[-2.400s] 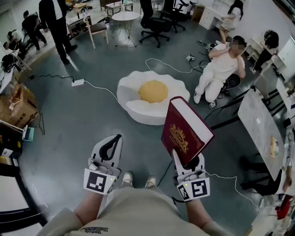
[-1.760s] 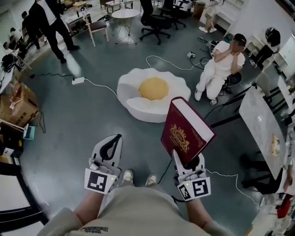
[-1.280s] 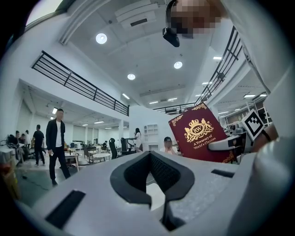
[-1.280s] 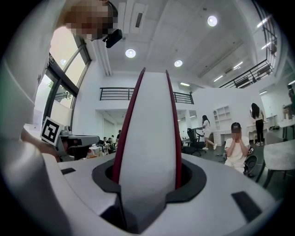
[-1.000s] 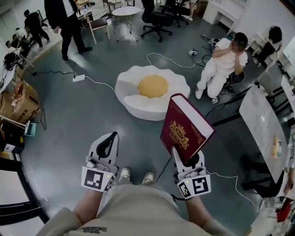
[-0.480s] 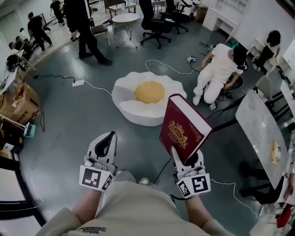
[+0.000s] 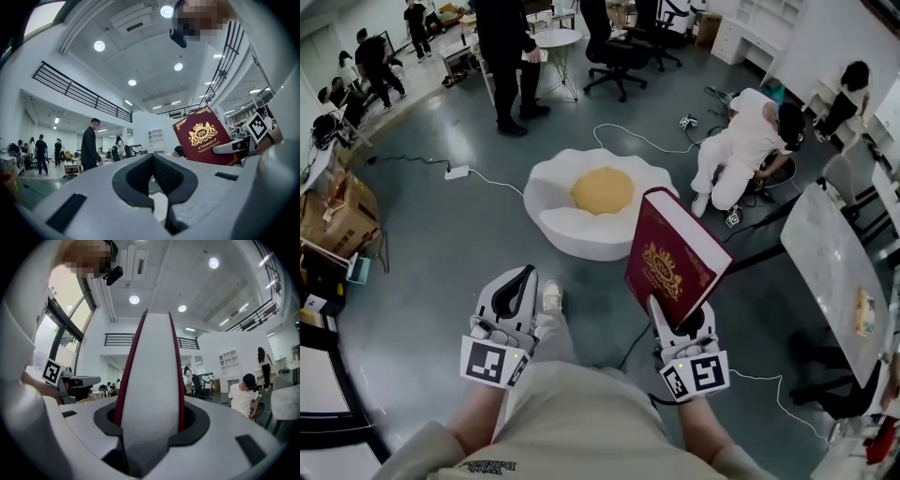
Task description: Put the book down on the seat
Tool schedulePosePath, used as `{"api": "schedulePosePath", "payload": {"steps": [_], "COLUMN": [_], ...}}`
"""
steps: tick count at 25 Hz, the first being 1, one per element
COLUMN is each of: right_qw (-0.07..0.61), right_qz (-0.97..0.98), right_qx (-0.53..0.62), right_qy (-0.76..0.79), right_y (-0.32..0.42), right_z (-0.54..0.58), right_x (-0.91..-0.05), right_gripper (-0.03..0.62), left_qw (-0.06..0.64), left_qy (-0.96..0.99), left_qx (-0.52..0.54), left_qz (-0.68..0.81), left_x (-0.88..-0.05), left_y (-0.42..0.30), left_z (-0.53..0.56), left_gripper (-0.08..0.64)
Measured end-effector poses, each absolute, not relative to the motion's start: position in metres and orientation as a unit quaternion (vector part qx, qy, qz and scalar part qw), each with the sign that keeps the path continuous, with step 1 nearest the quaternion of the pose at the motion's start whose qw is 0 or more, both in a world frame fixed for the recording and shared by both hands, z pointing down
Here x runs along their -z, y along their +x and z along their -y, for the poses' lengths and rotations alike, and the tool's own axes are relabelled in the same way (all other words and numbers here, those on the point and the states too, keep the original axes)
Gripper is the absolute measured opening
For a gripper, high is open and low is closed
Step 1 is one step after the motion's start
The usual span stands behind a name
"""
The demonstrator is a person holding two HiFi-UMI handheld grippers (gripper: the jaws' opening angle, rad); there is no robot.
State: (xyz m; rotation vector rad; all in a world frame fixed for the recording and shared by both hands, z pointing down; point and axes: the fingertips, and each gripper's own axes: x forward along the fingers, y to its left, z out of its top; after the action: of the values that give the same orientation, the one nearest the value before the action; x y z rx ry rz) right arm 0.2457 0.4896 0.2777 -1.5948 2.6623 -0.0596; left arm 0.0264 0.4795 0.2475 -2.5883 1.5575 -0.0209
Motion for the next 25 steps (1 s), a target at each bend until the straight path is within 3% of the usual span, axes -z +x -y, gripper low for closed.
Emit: {"api": "schedulePosePath", "payload": {"steps": [13,25], "right_qw": [0.011,-0.013], "right_qz": [-0.854,-0.847], "right_qx": [0.029,0.053], "right_qy": [-0.52,-0.529], "right_y": [0.215,0.151], "right_z": [-0.406,-0.246], "right_x": [-0.305,-0.301], "right_gripper": [0.216,0.216], "left_qw": [0.058,0.033], "left_qy": [-0.86,-0.864], "left_qx": [0.004,0.013], "left_qz": [-0.508,-0.502], "left_x": [-0.273,-0.271], "left_y": [-0.002,-0.069], "left_z": [-0.391,-0.215], "left_gripper": [0.003,0.003]}}
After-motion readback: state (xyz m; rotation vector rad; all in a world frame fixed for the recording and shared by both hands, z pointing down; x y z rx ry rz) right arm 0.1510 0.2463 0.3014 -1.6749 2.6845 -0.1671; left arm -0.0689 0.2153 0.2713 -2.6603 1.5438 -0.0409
